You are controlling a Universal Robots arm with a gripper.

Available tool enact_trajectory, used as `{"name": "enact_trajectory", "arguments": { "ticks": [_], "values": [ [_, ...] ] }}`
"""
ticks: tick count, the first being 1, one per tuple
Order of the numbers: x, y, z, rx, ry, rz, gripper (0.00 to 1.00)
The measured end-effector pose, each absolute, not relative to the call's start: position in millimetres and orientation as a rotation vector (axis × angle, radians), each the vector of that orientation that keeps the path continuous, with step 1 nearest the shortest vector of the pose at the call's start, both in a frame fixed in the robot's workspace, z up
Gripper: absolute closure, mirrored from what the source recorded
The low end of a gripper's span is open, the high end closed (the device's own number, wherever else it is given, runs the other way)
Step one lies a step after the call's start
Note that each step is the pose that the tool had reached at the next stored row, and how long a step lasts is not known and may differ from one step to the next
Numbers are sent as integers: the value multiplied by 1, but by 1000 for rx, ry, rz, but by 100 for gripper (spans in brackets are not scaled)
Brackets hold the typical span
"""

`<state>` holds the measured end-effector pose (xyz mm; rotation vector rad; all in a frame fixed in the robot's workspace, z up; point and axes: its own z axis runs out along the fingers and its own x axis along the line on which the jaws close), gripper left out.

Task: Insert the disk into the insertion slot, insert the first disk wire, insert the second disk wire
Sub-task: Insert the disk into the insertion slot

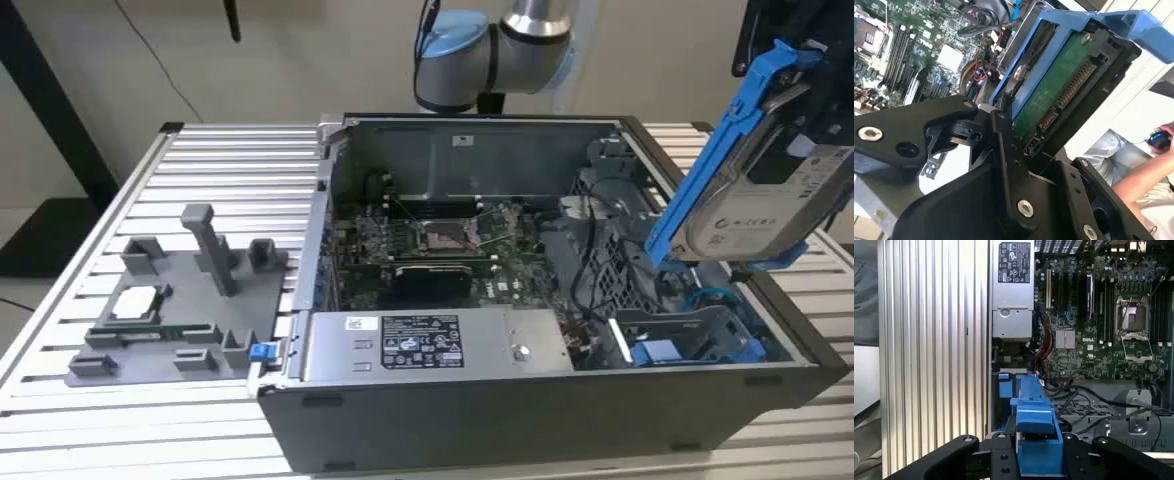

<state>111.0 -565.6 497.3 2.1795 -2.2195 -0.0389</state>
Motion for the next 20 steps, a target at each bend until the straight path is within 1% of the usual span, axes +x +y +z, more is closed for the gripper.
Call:
{"name": "enact_trajectory", "arguments": {
  "ticks": [20],
  "values": [
    [111, -566, 494, 2180, -2220, -38, 100]
  ]
}}
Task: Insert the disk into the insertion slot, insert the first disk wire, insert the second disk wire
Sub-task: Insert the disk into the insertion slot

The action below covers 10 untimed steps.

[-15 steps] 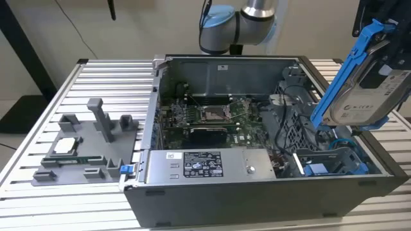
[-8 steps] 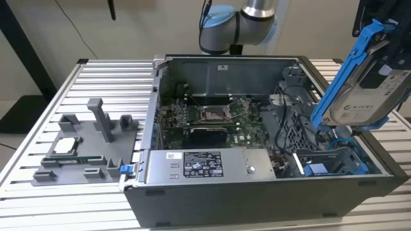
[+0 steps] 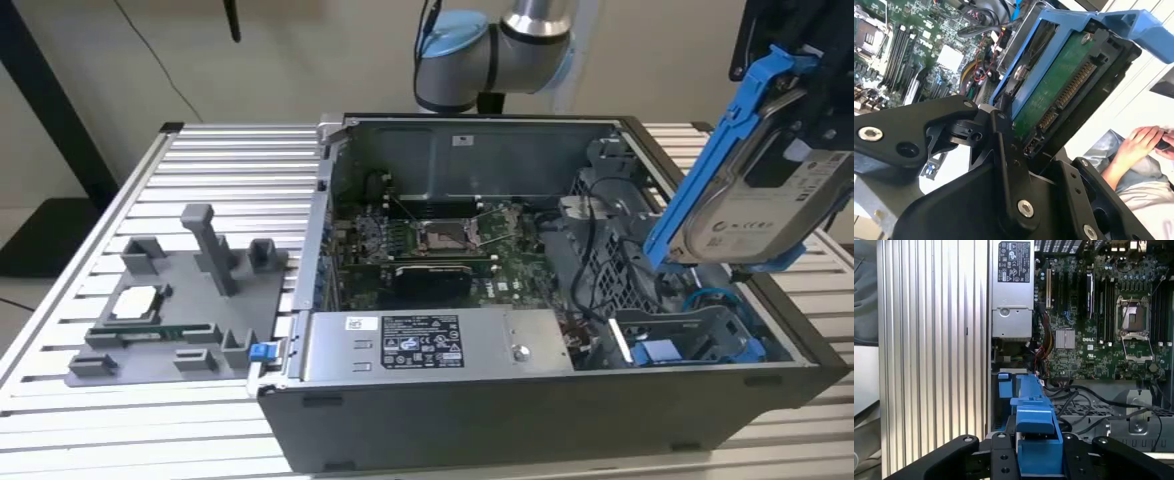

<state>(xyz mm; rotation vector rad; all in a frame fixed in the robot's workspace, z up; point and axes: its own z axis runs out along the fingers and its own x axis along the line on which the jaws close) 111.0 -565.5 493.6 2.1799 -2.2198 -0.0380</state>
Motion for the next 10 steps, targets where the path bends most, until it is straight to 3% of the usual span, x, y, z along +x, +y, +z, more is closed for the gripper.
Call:
{"name": "enact_trajectory", "arguments": {
  "ticks": [10],
  "values": [
    [111, -567, 485, 2174, -2226, -38, 100]
  ]
}}
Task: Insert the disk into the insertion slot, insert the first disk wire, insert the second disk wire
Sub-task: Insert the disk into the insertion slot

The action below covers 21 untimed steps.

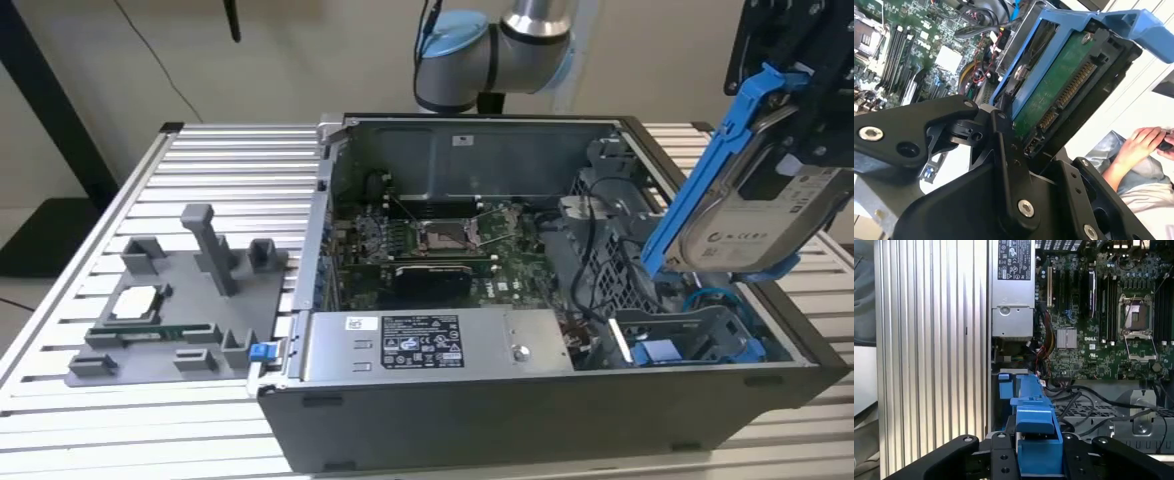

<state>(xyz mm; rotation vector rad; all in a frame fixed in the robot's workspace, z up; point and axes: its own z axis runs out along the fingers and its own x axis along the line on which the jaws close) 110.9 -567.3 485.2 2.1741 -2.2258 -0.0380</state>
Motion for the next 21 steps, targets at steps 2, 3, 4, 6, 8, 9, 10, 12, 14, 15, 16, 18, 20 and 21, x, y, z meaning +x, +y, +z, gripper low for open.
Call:
{"name": "enact_trajectory", "arguments": {
  "ticks": [2, 3, 4, 6, 8, 9, 10, 12, 14, 15, 16, 18, 20, 21],
  "values": [
    [111, -568, 484, 2172, -2228, -38, 100],
    [111, -568, 484, 2171, -2229, -38, 100],
    [111, -568, 483, 2171, -2229, -38, 100],
    [111, -568, 482, 2169, -2231, -38, 100],
    [111, -569, 481, 2167, -2233, -38, 100],
    [111, -569, 481, 2166, -2234, -38, 100],
    [111, -569, 480, 2165, -2234, -38, 100],
    [111, -569, 479, 2164, -2236, -38, 100],
    [111, -569, 477, 2161, -2238, -38, 100],
    [111, -570, 476, 2160, -2240, -38, 100],
    [112, -570, 475, 2158, -2243, -39, 100],
    [112, -570, 472, 2154, -2246, -39, 100],
    [112, -570, 470, 2152, -2248, -39, 100],
    [112, -570, 468, 2150, -2249, -39, 100]
  ]
}}
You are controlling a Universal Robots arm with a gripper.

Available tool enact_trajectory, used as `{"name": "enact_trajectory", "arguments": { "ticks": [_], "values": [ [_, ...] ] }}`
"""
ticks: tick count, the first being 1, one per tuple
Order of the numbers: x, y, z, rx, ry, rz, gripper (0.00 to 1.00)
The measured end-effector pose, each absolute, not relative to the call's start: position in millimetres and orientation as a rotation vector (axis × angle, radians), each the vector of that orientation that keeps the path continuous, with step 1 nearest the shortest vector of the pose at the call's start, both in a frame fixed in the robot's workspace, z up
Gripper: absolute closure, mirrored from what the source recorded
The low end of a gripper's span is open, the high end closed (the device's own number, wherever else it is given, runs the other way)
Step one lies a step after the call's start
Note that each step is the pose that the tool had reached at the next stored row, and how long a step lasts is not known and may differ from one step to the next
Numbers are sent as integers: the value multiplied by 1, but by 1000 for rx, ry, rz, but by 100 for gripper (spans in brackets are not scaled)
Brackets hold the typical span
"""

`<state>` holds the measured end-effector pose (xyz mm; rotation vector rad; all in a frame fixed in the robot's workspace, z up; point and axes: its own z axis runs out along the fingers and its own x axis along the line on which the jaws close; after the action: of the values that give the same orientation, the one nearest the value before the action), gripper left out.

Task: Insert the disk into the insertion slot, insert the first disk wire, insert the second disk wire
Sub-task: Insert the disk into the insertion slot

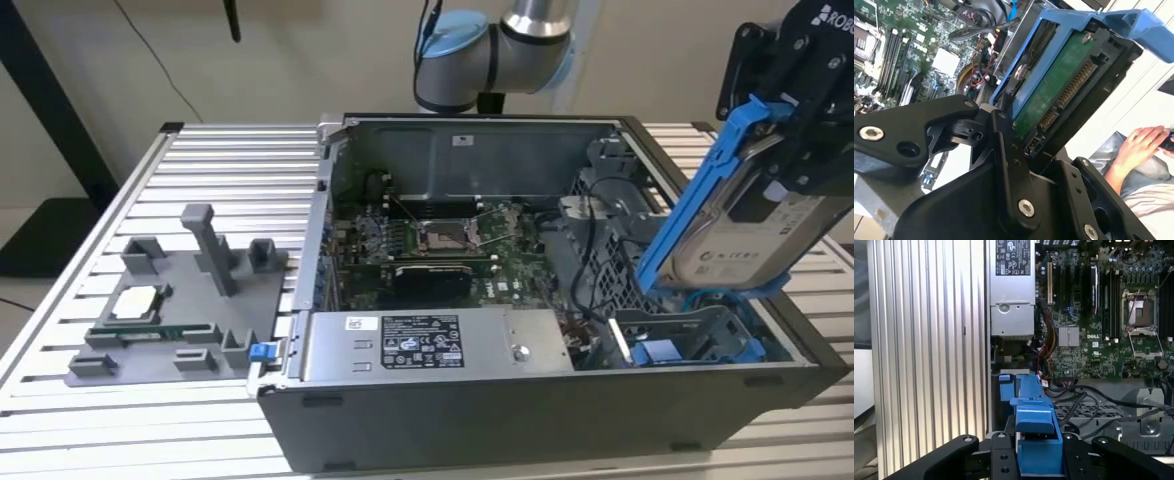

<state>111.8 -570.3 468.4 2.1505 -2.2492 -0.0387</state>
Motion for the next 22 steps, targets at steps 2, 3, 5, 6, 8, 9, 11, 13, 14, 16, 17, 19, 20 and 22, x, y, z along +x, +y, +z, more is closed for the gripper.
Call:
{"name": "enact_trajectory", "arguments": {
  "ticks": [2, 3, 5, 6, 8, 9, 11, 13, 14, 16, 17, 19, 20, 22],
  "values": [
    [112, -570, 466, 2147, -2252, -39, 100],
    [112, -570, 464, 2146, -2254, -39, 100],
    [112, -570, 461, 2143, -2256, -39, 100],
    [112, -570, 460, 2142, -2257, -39, 100],
    [112, -570, 459, 2141, -2258, -39, 100],
    [112, -570, 459, 2141, -2258, -39, 100],
    [112, -571, 459, 2141, -2258, -39, 100],
    [112, -571, 458, 2141, -2258, -39, 100],
    [112, -570, 458, 2141, -2259, -39, 100],
    [112, -571, 455, 2141, -2259, -39, 100],
    [112, -571, 454, 2141, -2259, -39, 100],
    [112, -571, 451, 2142, -2259, -41, 100],
    [112, -571, 449, 2142, -2259, -41, 100],
    [112, -572, 447, 2142, -2260, -41, 100]
  ]
}}
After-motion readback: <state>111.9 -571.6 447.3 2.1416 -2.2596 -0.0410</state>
